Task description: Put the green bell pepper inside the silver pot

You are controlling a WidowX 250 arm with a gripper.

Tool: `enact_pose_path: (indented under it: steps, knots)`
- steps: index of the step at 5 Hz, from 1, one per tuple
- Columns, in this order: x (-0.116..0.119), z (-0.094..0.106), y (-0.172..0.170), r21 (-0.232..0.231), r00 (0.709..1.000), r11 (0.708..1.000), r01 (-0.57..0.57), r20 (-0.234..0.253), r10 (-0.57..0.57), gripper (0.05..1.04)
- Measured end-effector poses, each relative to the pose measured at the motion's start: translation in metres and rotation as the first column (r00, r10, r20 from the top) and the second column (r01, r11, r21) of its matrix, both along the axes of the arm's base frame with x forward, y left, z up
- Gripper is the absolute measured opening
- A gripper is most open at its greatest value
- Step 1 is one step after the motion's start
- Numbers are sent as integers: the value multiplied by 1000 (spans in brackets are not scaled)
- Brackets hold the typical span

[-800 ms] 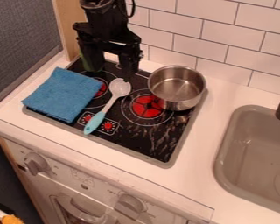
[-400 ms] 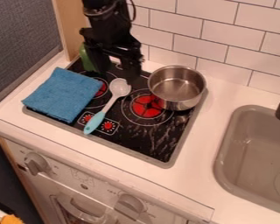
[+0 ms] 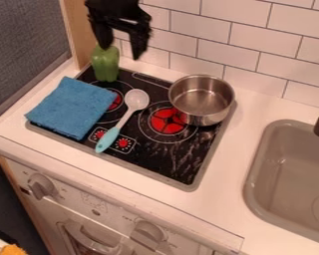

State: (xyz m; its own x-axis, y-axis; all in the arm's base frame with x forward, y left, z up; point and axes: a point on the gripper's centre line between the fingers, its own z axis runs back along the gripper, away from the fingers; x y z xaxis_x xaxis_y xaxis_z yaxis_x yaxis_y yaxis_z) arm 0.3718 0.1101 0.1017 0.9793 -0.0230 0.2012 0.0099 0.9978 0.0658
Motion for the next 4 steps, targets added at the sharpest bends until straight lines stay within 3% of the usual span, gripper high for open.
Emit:
enact_pose_path:
  steps: [2, 3, 4]
  knots:
    - [27, -9, 45, 47, 994, 995, -91, -51, 93, 1001]
    - [23, -9, 59, 47, 990, 990, -130, -55, 133, 984]
    - [23, -22, 60, 40, 987, 990, -134, -86, 137, 878]
